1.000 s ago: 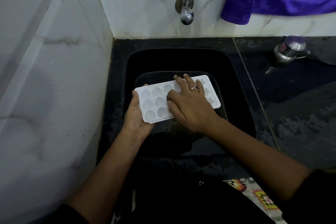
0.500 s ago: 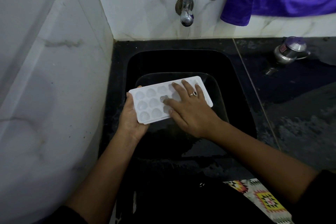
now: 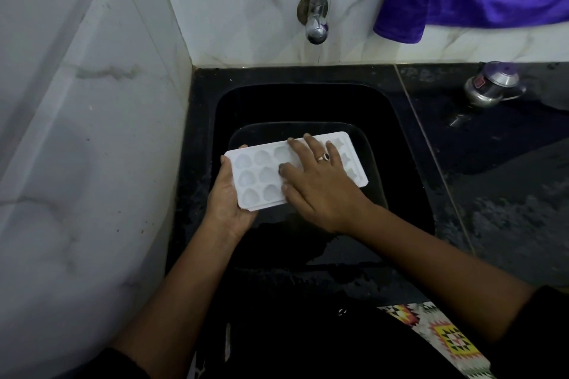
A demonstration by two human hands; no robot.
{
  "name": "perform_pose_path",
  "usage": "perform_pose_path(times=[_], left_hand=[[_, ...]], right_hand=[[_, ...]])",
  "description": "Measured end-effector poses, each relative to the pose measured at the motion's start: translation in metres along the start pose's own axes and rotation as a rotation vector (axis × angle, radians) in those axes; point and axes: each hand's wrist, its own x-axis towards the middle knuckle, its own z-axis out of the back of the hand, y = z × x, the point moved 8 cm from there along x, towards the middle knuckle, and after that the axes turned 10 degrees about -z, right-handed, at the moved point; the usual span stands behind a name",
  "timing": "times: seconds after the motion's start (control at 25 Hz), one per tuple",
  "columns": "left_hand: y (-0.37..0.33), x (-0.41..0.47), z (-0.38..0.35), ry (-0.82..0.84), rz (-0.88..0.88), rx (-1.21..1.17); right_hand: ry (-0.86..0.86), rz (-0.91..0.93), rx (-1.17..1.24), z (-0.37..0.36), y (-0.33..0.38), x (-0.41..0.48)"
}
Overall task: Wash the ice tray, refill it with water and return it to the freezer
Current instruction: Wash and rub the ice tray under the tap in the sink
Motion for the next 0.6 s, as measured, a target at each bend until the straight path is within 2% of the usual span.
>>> perform_pose_path(times=[0.08,0.24,0.4,0.6], left_hand=[[-0.004,-0.001,-0.001,0.002,0.000,-0.017],[0.005,-0.001,-0.002,-0.005,0.006,-0.006],[-0.017,0.001,0.007,-0.040,-0.084,-0.024],[-0.020,0.003,0.002,-0.021,-0.087,0.010]], right_hand=[[0.000,0.024,-0.013,-0.001,-0.005,-0.003],[-0.014,-0.047,0.016,0.008,-0.007,0.007],[-0.008,0.032,-0.003,0.001,-0.007,-0.007],[-0.027,-0.051,0.006,0.009,-0.040,-0.008]])
